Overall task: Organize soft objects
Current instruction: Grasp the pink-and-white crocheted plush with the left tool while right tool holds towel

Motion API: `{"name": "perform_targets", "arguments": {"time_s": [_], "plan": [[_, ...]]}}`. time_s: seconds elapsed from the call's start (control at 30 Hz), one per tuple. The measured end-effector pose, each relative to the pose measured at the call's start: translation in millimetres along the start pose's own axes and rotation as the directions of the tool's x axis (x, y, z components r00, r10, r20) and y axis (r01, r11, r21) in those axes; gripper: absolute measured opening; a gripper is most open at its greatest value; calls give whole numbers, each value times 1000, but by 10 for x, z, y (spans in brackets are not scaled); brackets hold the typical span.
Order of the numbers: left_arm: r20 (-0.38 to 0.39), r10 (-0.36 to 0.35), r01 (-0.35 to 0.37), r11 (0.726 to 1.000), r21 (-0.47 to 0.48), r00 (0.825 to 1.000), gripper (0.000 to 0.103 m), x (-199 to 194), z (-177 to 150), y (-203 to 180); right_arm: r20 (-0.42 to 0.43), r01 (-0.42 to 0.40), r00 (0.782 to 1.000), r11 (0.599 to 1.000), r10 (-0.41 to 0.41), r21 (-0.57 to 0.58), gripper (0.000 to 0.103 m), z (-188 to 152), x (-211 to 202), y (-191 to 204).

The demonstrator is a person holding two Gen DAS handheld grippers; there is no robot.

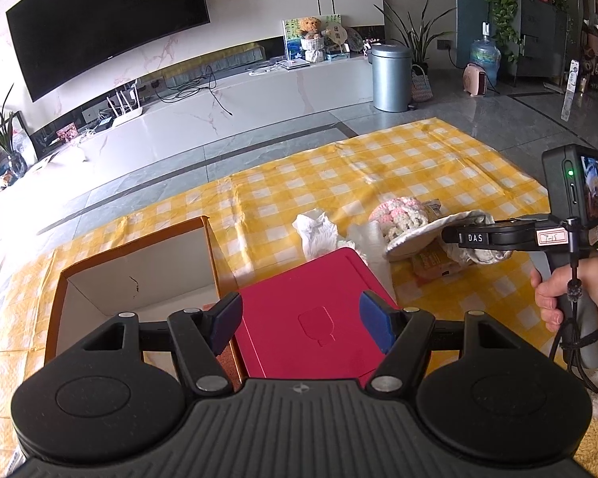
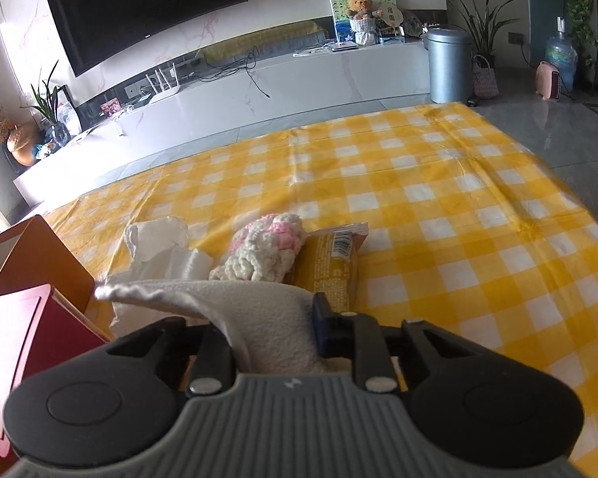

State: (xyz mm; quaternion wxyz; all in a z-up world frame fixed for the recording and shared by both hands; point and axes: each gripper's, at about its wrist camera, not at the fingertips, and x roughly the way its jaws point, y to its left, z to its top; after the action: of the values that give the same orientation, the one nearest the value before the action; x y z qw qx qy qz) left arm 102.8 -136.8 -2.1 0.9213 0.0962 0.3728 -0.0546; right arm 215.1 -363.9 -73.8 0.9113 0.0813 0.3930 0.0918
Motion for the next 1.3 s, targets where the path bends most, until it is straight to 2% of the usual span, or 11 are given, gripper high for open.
{"name": "perform_targets", "arguments": {"time_s": [0.07, 0.27, 0.37, 0.47, 0.63, 0.73, 0.83, 1.07, 1.3], "plan": [[-2, 1, -1, 1000, 12, 1000, 80, 21, 15, -17, 9, 3, 1000, 1000, -3, -7, 7, 14, -34, 10], [1, -33, 33, 998, 55, 999, 80, 127, 164, -86, 135, -72, 989, 995, 63, 64, 5, 62, -472, -140], [-39, -106, 110, 988, 105, 994, 80, 290, 289, -190, 210, -65, 977, 992, 42, 104, 5, 80, -722, -257], [-69, -160, 168, 977, 130, 985, 81, 494, 416, -284, 249, -48, 968, 989, 13, 137, 5, 55, -845, -369], [-129, -187, 192, 981, 26, 974, 83, 972, 623, -368, 230, -14, 973, 984, -28, 176, 5, -10, -822, -546], [-183, -217, 215, 976, -31, 959, 85, 1222, 732, -397, 221, -4, 975, 981, -40, 195, 5, -35, -803, -611], [-214, -223, 221, 975, -33, 951, 85, 1406, 800, -448, 217, -14, 976, 979, -31, 202, 5, -40, -780, -624], [-264, -169, 169, 985, -24, 950, 85, 1783, 902, -557, 191, -22, 982, 982, -15, 187, 6, -56, -694, -574], [-261, -223, 206, 974, -90, 939, 85, 2057, 1028, -640, 194, -12, 981, 977, -30, 212, 6, -72, -726, -631]]}}
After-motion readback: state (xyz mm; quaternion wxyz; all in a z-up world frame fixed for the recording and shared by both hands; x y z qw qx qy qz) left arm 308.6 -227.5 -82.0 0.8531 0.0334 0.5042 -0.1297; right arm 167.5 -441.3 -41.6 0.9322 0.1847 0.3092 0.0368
